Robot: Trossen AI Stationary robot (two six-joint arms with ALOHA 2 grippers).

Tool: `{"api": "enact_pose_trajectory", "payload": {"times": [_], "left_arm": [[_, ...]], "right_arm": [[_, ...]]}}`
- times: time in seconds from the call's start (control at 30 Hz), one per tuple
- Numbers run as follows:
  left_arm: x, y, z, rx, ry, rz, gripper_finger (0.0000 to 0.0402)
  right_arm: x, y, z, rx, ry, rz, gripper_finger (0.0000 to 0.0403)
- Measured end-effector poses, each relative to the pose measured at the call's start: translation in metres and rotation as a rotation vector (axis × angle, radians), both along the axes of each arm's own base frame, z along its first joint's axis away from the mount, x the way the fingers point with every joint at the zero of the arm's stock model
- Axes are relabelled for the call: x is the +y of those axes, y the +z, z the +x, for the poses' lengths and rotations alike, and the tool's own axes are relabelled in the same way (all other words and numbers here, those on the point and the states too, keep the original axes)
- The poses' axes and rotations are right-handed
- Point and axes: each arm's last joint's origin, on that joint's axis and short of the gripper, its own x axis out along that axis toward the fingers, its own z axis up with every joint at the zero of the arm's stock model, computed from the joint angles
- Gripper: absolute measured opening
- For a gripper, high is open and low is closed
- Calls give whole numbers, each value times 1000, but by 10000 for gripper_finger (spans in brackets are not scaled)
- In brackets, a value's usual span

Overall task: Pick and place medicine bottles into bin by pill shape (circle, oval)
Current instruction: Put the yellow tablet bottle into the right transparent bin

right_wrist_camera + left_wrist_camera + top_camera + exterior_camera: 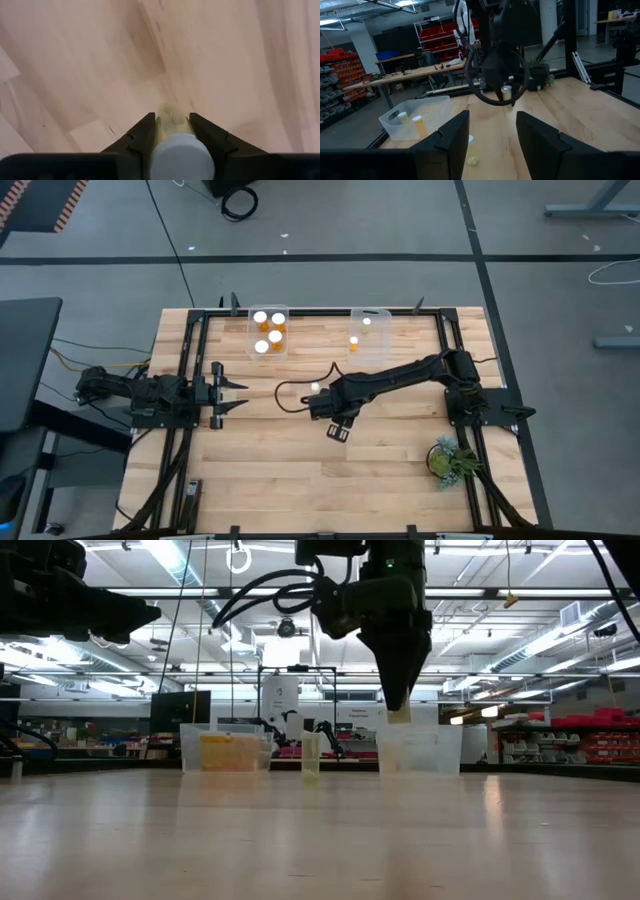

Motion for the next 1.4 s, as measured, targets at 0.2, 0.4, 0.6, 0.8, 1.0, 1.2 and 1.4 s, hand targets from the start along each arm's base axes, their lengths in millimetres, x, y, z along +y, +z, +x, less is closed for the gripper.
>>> {"api": "enact_pose_trajectory", "payload": {"times": [0.2,0.4,0.6,0.8,1.0,1.2,1.4], "left_arm": [[0,0,0,0,0,0,172],[0,0,0,0,0,0,172],[0,0,0,0,0,0,172],[0,0,0,0,0,0,172],[0,0,0,1,0,0,172],[0,0,0,0,0,0,172],[0,0,0,0,0,0,172]], "right_arm": [[-5,9,0,12,1,-3,122],[-9,18,-1,27,-7,-12,122],[-10,31,0,21,-4,-22,122],[-14,44,-1,21,-2,-44,122],[-21,56,-2,21,-12,-52,122],[-32,65,-4,37,-26,-57,122],[-43,66,-7,77,-45,-59,122]]}}
